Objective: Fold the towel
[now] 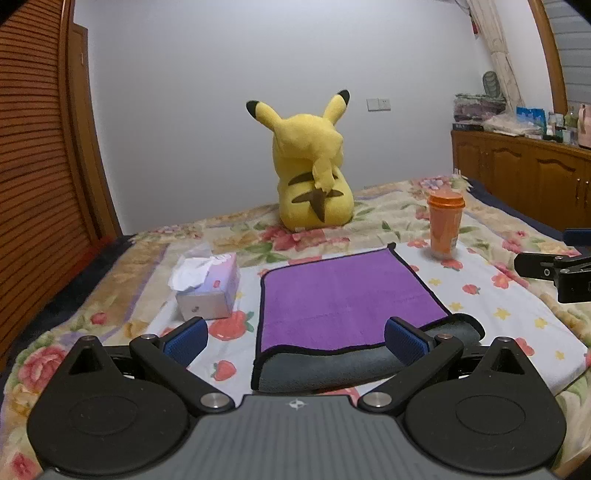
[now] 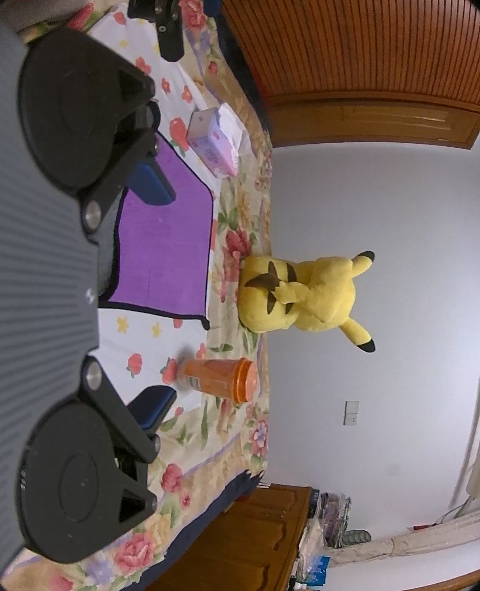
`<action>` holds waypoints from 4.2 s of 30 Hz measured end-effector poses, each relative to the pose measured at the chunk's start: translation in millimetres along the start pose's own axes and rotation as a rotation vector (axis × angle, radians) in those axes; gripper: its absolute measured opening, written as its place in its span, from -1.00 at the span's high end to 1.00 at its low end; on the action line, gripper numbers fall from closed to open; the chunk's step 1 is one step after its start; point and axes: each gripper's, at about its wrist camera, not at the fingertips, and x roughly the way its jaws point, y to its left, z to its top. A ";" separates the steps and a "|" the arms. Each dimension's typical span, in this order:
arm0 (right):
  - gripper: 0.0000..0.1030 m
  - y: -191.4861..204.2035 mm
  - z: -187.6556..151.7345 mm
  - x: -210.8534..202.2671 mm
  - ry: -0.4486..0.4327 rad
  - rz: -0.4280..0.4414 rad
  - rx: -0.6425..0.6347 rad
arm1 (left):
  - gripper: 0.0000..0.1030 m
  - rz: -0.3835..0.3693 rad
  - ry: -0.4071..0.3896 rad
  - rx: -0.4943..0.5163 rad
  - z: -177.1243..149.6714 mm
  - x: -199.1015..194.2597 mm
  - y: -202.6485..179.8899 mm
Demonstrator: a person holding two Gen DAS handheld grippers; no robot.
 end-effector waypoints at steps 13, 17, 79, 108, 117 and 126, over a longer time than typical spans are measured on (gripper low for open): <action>-1.00 0.2 -1.4 33.9 0.063 0.006 -0.027 | -1.00 -0.027 0.079 -0.023 -1.2 36.0 11.7; -1.00 -2.2 -1.4 45.4 0.084 0.008 -0.021 | -1.00 -0.034 0.095 -0.021 -1.7 46.5 13.8; -0.19 -11.1 -35.6 137.7 0.471 0.144 0.020 | 0.15 -0.178 0.458 -0.111 -40.4 167.6 60.6; 0.93 -13.4 -25.1 132.1 0.427 0.172 0.006 | 0.83 -0.206 0.343 -0.126 -17.1 146.2 60.4; 0.94 -17.3 -11.7 128.9 0.366 0.187 0.027 | 0.83 -0.214 0.273 -0.140 -1.5 133.6 61.1; 0.94 -22.8 -1.8 131.9 0.318 0.198 0.044 | 0.84 -0.200 0.239 -0.147 5.7 132.3 61.4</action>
